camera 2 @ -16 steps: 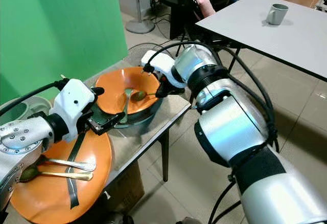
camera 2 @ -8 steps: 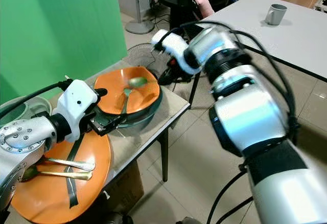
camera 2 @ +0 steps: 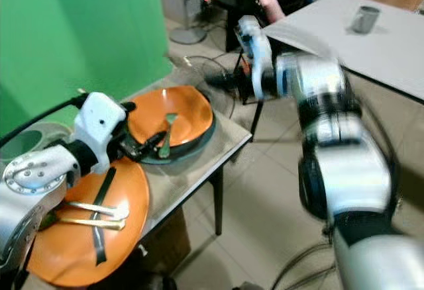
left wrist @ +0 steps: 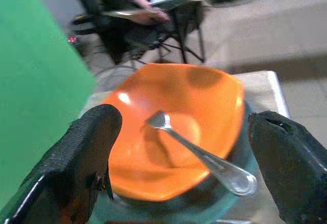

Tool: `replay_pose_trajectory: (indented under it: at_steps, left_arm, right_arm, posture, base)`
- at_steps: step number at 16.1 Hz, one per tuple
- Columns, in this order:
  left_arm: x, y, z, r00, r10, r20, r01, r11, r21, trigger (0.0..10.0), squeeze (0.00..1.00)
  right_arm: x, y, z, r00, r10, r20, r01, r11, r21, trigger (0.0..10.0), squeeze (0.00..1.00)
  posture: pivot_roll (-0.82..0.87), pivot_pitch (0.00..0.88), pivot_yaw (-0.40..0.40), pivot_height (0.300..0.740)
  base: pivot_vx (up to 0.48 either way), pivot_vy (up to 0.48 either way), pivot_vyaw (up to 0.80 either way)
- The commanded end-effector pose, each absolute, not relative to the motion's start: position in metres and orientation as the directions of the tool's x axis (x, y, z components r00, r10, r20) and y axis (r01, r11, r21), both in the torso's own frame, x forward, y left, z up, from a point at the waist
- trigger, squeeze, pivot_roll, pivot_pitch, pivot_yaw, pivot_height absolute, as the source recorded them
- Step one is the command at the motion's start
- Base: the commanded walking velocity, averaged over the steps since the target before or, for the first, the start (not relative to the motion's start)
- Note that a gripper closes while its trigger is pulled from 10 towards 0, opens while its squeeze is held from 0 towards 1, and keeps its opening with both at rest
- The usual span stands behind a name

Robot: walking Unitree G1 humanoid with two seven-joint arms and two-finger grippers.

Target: Setting the table

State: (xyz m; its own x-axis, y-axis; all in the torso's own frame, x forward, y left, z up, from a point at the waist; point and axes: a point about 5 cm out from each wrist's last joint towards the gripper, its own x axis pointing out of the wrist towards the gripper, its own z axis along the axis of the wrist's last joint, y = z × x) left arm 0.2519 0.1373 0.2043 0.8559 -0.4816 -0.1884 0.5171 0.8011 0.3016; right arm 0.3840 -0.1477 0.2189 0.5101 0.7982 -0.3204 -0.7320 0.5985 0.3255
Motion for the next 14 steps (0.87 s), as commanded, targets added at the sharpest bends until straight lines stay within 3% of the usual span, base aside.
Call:
replay_pose_trajectory:
  at_steps: [1, 2, 3, 5, 6, 9, 12, 14]
  left_arm:
    - [0.251, 0.135, 0.208, 0.877, -0.462, -0.134, 0.479, 0.821, 0.311, 10.0, 0.00]
    - [0.251, 0.133, 0.207, 0.880, -0.460, -0.120, 0.473, 0.827, 0.303, 10.0, 0.00]
    - [0.252, 0.128, 0.205, 0.891, -0.445, -0.086, 0.449, 0.840, 0.304, 10.0, 0.00]
    - [0.253, 0.126, 0.202, 0.913, -0.406, -0.043, 0.400, 0.867, 0.297, 10.0, 0.00]
    - [0.253, 0.126, 0.198, 0.925, -0.378, -0.043, 0.374, 0.881, 0.291, 10.0, 0.00]
    - [0.247, 0.124, 0.182, 0.945, -0.320, -0.061, 0.323, 0.897, 0.301, 10.0, 0.00]
    - [0.235, 0.124, 0.167, 0.975, -0.214, -0.062, 0.223, 0.946, 0.237, 10.0, 0.00]
    - [0.232, 0.121, 0.166, 0.976, -0.210, -0.048, 0.216, 0.950, 0.224, 10.0, 0.00]
  right_arm:
    - [0.380, -0.151, 0.235, 0.602, 0.784, -0.152, -0.728, 0.616, 0.299, 0.0, 0.00]
    - [0.377, -0.152, 0.234, 0.650, 0.755, -0.085, -0.703, 0.640, 0.310, 2.8, 0.00]
    - [0.359, -0.151, 0.229, 0.720, 0.691, 0.059, -0.675, 0.679, 0.289, 10.0, 0.00]
    - [0.339, -0.149, 0.227, 0.773, 0.614, 0.160, -0.630, 0.712, 0.310, 10.0, 0.00]
    - [0.330, -0.150, 0.226, 0.801, 0.570, 0.181, -0.598, 0.760, 0.253, 10.0, 0.00]
    - [0.301, -0.151, 0.207, 0.888, 0.445, 0.118, -0.456, 0.886, 0.089, 10.0, 0.00]
    - [0.272, -0.159, 0.178, 0.973, 0.227, 0.039, -0.230, 0.966, 0.118, 10.0, 0.00]
    - [0.264, -0.161, 0.168, 0.984, 0.175, 0.017, -0.176, 0.977, 0.118, 10.0, 0.00]
  posture:
    - [-0.09, 0.000, 0.081, 0.740]
    - [-0.09, 0.000, 0.081, 0.740]
    - [-0.08, 0.000, 0.101, 0.740]
    - [-0.08, 0.000, 0.111, 0.740]
    - [-0.09, 0.000, 0.110, 0.740]
    - [-0.10, 0.000, 0.093, 0.740]
    - [-0.11, 0.011, 0.078, 0.740]
    - [-0.11, 0.025, 0.078, 0.740]
  base:
    - [0.000, 0.000, 0.00]
    - [0.000, 0.000, 0.00]
    - [0.000, 0.000, 0.00]
    - [0.000, 0.000, 0.00]
    - [0.000, 0.000, 0.00]
    - [0.000, 0.000, -0.33]
    - [0.000, 0.000, -0.78]
    - [0.000, 0.000, -0.78]
